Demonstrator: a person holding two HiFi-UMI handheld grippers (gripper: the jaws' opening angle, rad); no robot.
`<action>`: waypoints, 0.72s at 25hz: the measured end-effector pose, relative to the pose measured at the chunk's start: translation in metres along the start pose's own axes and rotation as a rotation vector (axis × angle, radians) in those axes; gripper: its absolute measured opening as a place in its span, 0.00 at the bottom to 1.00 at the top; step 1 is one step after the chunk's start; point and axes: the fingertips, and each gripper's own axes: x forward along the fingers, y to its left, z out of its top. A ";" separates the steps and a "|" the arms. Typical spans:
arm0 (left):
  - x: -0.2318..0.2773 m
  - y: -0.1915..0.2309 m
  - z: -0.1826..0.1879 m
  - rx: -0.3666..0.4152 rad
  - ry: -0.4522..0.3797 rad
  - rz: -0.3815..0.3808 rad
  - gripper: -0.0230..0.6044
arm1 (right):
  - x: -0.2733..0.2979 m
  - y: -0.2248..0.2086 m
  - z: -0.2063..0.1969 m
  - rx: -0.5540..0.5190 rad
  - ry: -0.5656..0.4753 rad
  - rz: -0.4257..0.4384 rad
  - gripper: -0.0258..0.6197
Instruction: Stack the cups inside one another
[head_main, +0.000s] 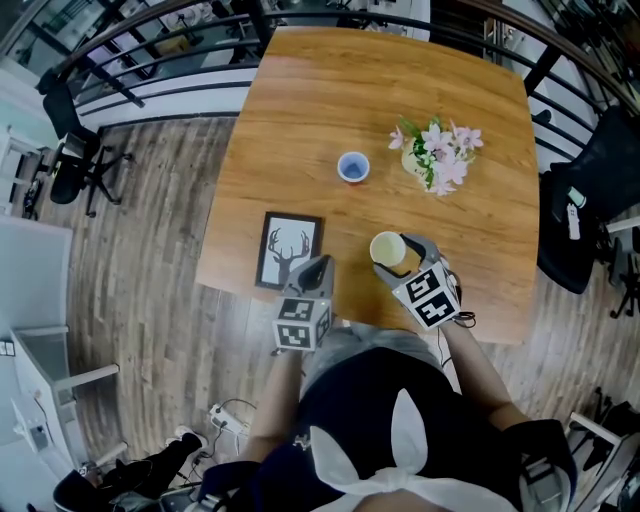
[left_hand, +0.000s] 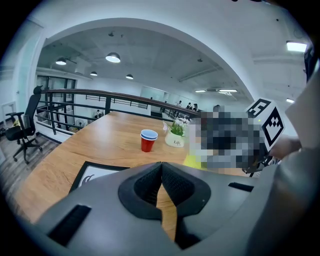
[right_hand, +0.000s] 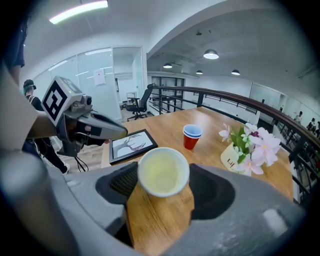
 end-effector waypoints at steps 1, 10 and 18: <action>0.000 0.001 0.000 -0.003 -0.002 -0.001 0.07 | -0.003 -0.001 0.004 0.003 -0.008 -0.003 0.53; 0.000 0.007 0.009 0.002 -0.030 0.010 0.07 | -0.018 -0.006 0.027 0.010 -0.058 -0.015 0.53; 0.009 0.002 0.021 0.012 -0.041 -0.008 0.07 | -0.020 -0.017 0.038 0.005 -0.077 -0.032 0.53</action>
